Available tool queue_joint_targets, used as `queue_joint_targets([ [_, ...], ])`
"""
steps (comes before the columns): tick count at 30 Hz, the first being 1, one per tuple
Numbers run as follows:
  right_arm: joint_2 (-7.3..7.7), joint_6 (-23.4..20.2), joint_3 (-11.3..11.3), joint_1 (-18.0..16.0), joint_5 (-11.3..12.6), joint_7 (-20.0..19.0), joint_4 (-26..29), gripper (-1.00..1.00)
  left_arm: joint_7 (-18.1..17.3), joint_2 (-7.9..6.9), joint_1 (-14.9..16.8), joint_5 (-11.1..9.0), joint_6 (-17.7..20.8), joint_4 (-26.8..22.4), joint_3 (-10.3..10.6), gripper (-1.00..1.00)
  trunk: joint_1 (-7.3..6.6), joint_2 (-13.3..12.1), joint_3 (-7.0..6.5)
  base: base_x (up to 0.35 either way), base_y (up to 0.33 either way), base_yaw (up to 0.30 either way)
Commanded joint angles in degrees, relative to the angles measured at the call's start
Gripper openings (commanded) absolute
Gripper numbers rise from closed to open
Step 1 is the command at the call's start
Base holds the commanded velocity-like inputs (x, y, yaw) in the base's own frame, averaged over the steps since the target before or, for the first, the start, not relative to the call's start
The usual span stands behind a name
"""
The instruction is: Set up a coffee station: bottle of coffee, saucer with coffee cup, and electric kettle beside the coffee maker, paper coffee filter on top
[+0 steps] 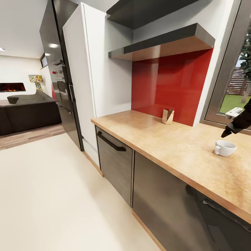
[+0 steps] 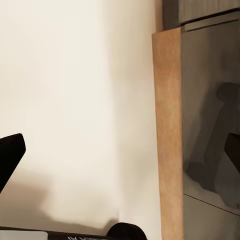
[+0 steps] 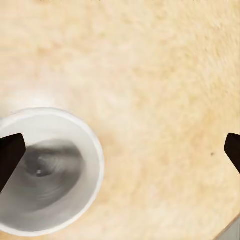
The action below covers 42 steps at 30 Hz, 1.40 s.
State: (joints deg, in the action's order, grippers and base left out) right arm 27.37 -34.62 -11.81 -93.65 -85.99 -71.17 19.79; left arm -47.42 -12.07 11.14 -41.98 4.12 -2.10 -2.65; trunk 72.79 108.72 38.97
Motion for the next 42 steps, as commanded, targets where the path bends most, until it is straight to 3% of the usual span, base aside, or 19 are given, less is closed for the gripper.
queue_joint_targets([
  [1, -0.07, -0.45, -0.48, -0.04, -0.32, -0.23, 0.04, 1.00, -0.21, 0.00, 0.03, -0.04, 0.44, 0.00, -0.26, 1.00, -0.01, 0.03, 0.06, 0.000, -0.041, 0.000],
  [33, -0.02, 3.20, -0.58, 0.39, -0.29, -0.19, -1.90, 1.00, -0.21, -0.11, 0.03, -0.04, 0.45, -0.01, -0.34, 1.00, -0.01, 0.03, 0.06, 0.000, -0.055, 0.000],
  [35, -0.03, 3.20, -0.58, 0.39, 0.45, -0.19, -2.54, 1.00, -0.21, -0.12, 0.03, -0.04, 0.45, -0.01, -0.34, 1.00, -0.01, 0.03, 0.06, 0.000, -0.002, 0.000],
  [37, 0.03, 3.22, -0.58, 0.39, 3.26, -0.18, -3.12, 1.00, -0.21, -0.12, 0.03, -0.04, 0.45, -0.01, -0.34, 1.00, -0.01, 0.03, 0.06, 0.000, -0.001, 0.000],
  [39, 0.09, 3.37, -0.58, 0.40, 7.94, -0.11, -3.77, 1.00, -0.21, -0.10, 0.03, -0.06, 0.45, -0.01, -0.34, 1.00, -0.01, 0.03, 0.06, 0.000, 0.000, 0.000],
  [42, 0.16, 3.43, -0.58, 0.40, 9.96, -0.06, -4.24, 1.00, -0.21, -0.12, 0.03, -0.05, 0.45, -0.01, -0.34, 1.00, -0.01, 0.03, 0.06, 0.000, 0.000, 0.000],
])
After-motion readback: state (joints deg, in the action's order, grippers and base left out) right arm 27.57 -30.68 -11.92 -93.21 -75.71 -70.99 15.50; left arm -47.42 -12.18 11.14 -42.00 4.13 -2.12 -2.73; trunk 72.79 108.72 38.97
